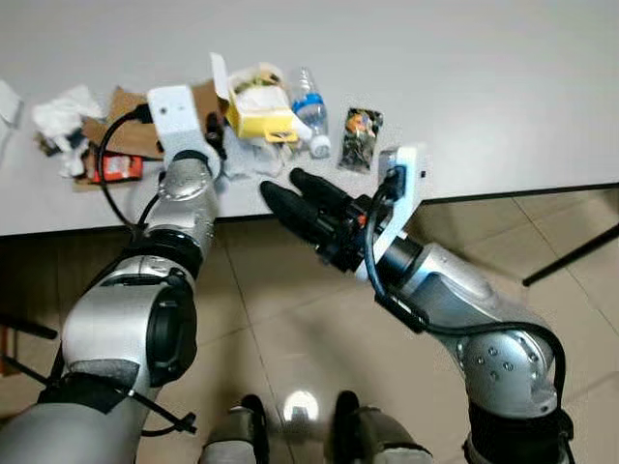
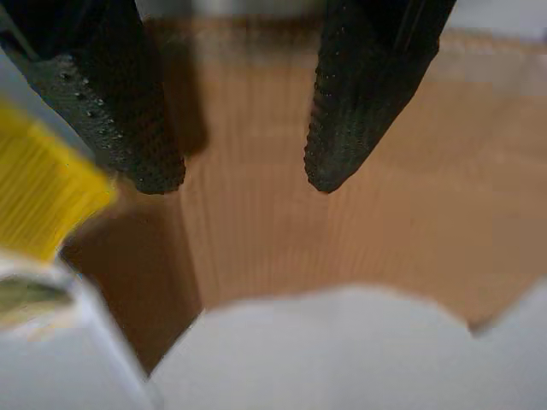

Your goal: Picking trash to rubbish bin

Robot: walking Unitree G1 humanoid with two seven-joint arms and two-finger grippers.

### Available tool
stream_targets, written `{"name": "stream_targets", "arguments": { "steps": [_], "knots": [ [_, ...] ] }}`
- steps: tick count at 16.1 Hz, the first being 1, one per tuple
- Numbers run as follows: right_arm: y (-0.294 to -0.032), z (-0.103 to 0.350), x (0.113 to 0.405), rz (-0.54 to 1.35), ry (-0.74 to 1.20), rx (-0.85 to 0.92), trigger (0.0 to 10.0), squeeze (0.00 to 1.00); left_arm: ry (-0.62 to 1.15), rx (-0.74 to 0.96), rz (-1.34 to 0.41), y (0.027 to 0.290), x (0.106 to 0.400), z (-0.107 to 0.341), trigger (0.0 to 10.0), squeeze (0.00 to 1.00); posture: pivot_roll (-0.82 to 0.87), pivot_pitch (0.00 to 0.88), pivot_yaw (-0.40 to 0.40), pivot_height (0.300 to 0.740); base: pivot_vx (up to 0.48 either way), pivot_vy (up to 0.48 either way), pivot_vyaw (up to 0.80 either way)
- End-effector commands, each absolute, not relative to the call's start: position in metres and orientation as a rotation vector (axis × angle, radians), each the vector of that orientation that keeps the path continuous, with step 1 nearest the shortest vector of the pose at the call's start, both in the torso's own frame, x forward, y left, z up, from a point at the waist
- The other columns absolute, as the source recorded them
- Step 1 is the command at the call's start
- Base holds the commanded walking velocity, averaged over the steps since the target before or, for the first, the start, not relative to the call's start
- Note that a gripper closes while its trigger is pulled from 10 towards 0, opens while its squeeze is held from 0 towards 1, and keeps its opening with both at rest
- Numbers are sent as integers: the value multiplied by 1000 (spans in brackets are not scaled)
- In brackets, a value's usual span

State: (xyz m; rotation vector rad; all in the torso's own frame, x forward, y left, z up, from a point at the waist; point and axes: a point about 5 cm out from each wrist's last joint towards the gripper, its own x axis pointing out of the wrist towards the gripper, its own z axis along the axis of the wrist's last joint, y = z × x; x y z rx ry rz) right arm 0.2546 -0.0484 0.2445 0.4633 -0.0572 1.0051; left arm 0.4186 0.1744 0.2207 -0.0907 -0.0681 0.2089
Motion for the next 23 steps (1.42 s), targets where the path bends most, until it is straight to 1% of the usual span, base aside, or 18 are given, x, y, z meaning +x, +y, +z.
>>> {"name": "stream_targets", "arguments": {
  "steps": [1,3,4,6,9,12,14,16,17,19,21,23],
  "knots": [
    [-46,246,248,1031,-53,466,10000,0,-43,-108,220,173,420,221,10000,0,-214,343,-20,740,0,0,0],
    [-45,246,244,1031,-42,476,10000,0,-4,-151,179,169,418,208,10000,0,-230,361,-27,740,0,0,0],
    [-44,244,240,1028,-29,487,10000,0,7,-249,142,166,416,198,10000,0,-247,370,-32,740,0,0,0],
    [-43,244,236,1024,-17,497,10000,0,-25,-297,122,161,416,203,10000,0,-258,376,-36,740,0,0,0],
    [-43,242,233,1015,-4,508,10000,0,-52,-232,73,150,420,216,10000,0,-250,383,-32,740,0,0,0],
    [-42,240,235,1005,5,506,10000,0,3,-197,77,146,418,206,10000,0,-235,380,-18,740,0,0,0],
    [-41,239,236,997,2,513,10000,0,58,-204,101,143,414,187,10000,0,-214,374,-4,740,0,0,0],
    [-40,240,237,997,-2,518,10000,0,72,-222,129,143,412,180,10000,0,-196,368,4,740,0,0,0],
    [-40,240,240,1001,-8,519,10000,0,84,-244,183,144,409,175,10000,0,-170,361,15,740,0,0,0],
    [-40,241,243,1003,-16,518,10000,0,50,-219,214,141,406,177,10000,0,-148,356,25,740,0,0,0],
    [-39,243,248,1009,-33,517,10000,0,-21,-155,247,139,386,182,10000,0,-115,344,34,740,0,0,0],
    [-37,245,251,1021,-46,515,10000,0,-69,-88,243,135,364,189,10000,0,-89,328,40,740,0,0,0]
  ]
}}
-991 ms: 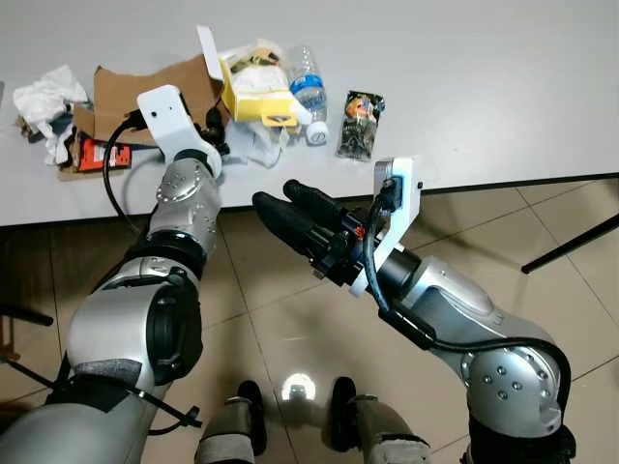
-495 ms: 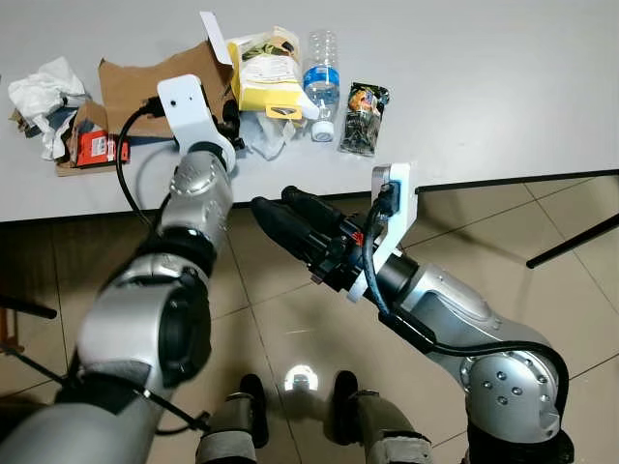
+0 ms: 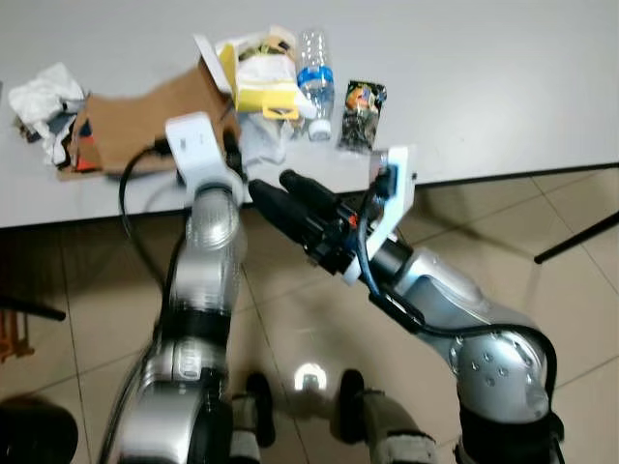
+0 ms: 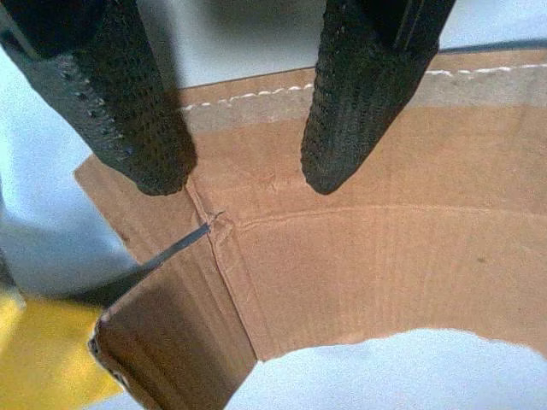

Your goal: Picking trash to rubbish bin

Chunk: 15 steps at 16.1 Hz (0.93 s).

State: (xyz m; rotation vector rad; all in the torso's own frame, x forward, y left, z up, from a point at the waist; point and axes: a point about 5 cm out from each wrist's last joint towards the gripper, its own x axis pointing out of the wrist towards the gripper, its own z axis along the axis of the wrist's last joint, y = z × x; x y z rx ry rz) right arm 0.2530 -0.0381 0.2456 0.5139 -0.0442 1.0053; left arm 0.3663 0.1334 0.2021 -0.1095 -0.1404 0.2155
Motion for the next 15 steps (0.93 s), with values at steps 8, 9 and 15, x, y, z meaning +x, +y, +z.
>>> {"name": "stream_targets", "arguments": {
  "steps": [8,9,15],
  "knots": [
    [-34,248,262,1030,-92,513,10000,0,-269,-103,183,119,338,253,10000,0,-73,277,53,740,0,0,0],
    [-35,248,263,1029,-98,514,10000,0,-323,-127,142,113,335,269,10000,0,-70,273,53,740,0,0,0],
    [-33,248,264,1038,-110,519,10000,0,-363,-263,-10,88,349,292,10000,0,-70,256,51,740,0,0,0]
  ]
}}
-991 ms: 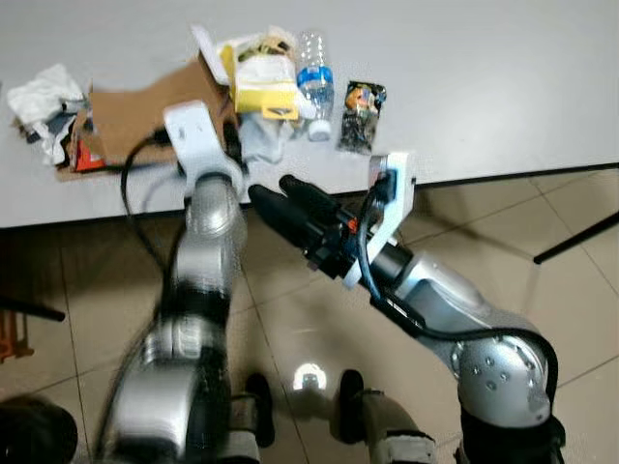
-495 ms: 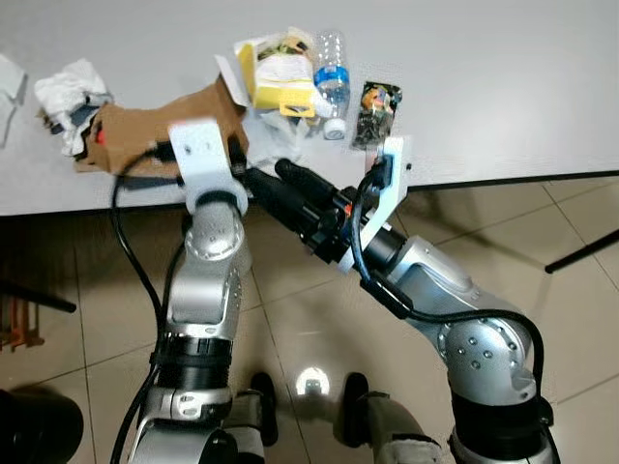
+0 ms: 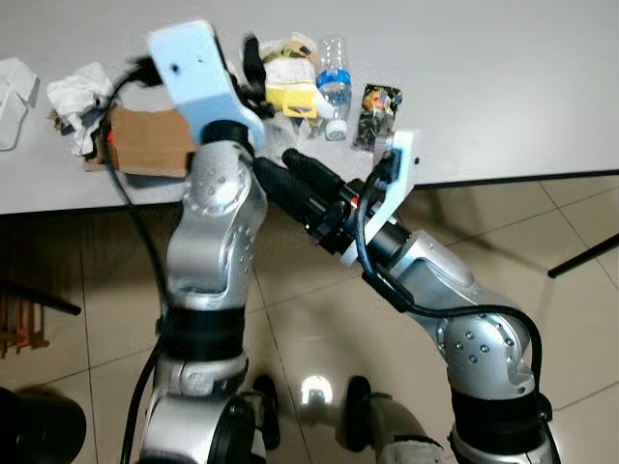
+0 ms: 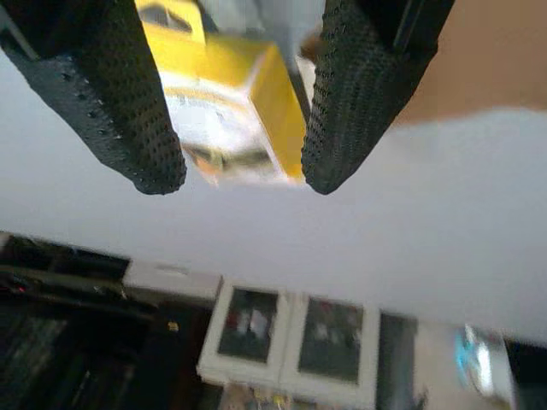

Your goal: Picking trash to rubbish bin

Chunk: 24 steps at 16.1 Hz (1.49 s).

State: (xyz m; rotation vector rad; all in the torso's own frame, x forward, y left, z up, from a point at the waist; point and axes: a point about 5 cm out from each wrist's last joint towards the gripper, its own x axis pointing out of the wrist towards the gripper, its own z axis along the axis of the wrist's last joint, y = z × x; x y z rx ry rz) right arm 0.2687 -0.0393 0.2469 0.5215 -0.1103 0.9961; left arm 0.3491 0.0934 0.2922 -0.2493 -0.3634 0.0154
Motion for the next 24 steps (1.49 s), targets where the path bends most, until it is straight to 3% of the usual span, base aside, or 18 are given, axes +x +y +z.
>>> {"name": "stream_targets", "arguments": {
  "steps": [1,2,7,14,24],
  "knots": [
    [-34,247,263,1037,-108,520,10000,0,-331,-263,-21,88,364,285,10000,0,-82,256,45,740,0,0,0],
    [-34,246,262,1032,-104,521,10000,0,-287,-245,0,93,385,276,10000,0,-96,255,42,740,0,0,0],
    [-38,245,257,1014,-101,514,10000,0,-209,-230,35,106,413,267,10000,0,-153,258,32,740,0,0,0],
    [-44,242,257,983,-86,513,10000,0,-430,-261,77,123,417,322,10000,0,-150,278,22,740,0,0,0],
    [-44,241,255,985,-77,510,10000,0,-225,-307,223,140,422,265,10000,0,-169,282,13,740,0,0,0]
  ]
}}
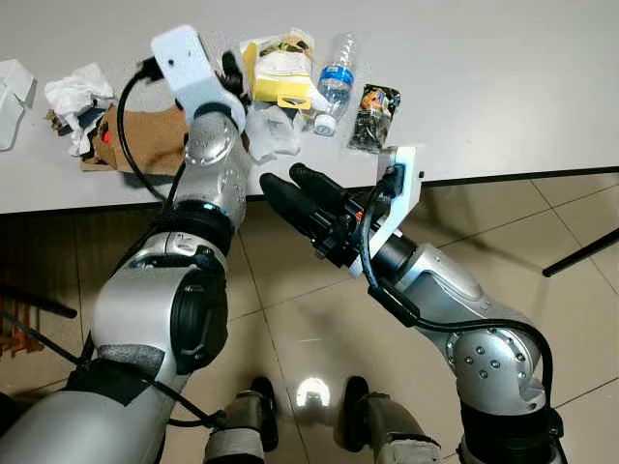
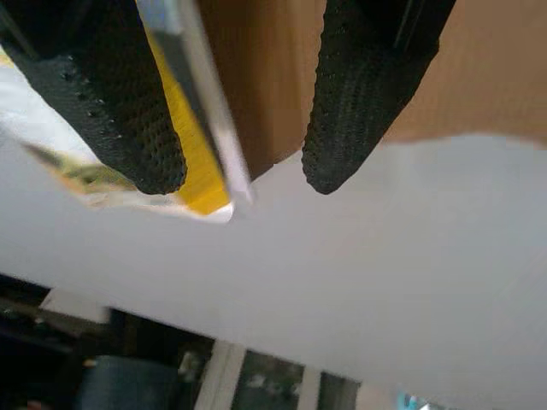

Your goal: Picking trash to rubbish bin

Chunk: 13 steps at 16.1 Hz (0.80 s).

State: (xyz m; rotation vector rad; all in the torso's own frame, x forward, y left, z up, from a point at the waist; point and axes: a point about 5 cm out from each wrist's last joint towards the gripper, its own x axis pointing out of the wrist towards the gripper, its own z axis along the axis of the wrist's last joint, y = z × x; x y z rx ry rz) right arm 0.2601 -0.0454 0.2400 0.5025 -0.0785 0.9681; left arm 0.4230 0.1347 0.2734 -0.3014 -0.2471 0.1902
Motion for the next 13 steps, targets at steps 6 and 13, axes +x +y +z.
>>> {"name": "stream_targets", "arguments": {
  "steps": [6,13],
  "knots": [
    [-45,239,253,983,-65,511,10000,0,-95,-381,230,143,422,235,10000,0,-175,289,10,740,0,0,0],
    [-44,239,250,982,-57,514,10000,0,-41,-454,161,134,420,219,10000,0,-195,304,2,740,0,0,0]
  ]
}}
